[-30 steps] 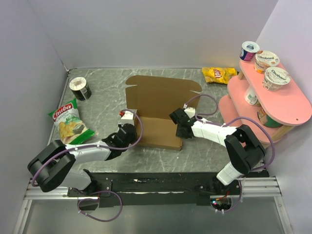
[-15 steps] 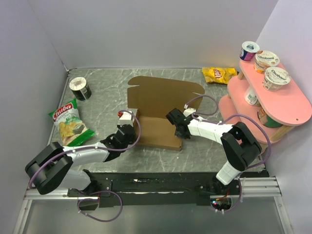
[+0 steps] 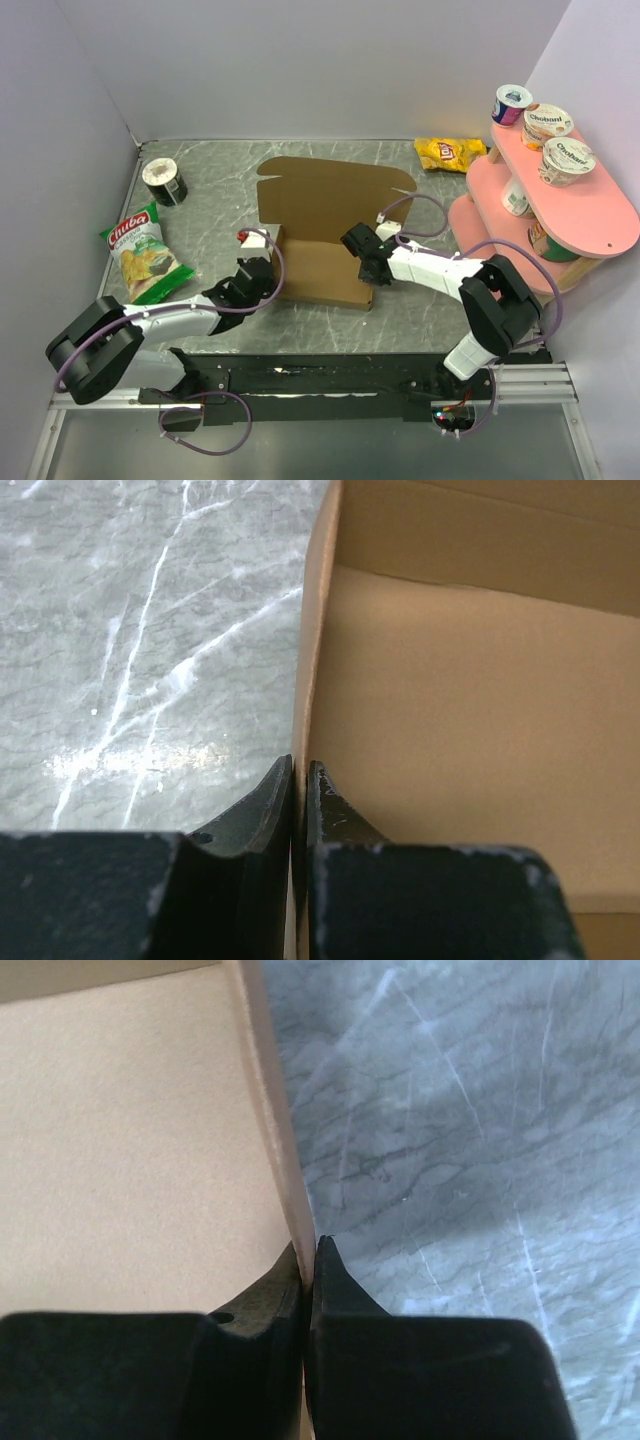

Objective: Fold the paper box

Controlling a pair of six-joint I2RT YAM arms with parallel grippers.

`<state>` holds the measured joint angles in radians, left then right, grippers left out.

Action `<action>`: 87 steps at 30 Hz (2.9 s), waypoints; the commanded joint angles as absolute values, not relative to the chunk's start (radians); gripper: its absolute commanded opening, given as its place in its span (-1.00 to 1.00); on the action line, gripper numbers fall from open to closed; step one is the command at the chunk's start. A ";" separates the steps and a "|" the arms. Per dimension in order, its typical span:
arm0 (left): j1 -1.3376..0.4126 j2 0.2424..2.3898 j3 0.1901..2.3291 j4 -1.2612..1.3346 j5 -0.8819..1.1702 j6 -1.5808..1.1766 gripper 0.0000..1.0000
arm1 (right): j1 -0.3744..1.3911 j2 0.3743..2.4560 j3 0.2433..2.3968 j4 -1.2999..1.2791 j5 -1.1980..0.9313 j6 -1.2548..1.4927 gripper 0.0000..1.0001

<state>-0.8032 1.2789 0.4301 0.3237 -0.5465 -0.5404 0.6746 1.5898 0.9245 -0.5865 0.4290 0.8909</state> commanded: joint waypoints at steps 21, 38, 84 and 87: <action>-0.759 1.227 0.425 0.169 -0.393 -0.718 0.17 | 0.686 1.552 0.867 -0.241 0.614 0.370 -1.00; -0.759 1.230 0.391 0.265 -0.492 -0.719 -0.98 | 0.704 1.595 0.899 -0.339 0.739 0.511 -1.00; -0.741 1.249 0.637 -0.078 -0.526 -0.603 0.92 | 0.467 1.040 0.782 -0.120 0.029 0.314 0.71; -0.729 1.197 0.660 -0.132 -0.526 -0.588 0.92 | 0.362 1.005 0.775 -0.077 -0.086 0.281 0.74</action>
<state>-0.7433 1.2724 0.5957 -0.0589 -0.4973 -0.6197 0.4652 1.0527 0.7860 -0.1539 0.0612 0.3374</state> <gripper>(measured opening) 0.961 0.861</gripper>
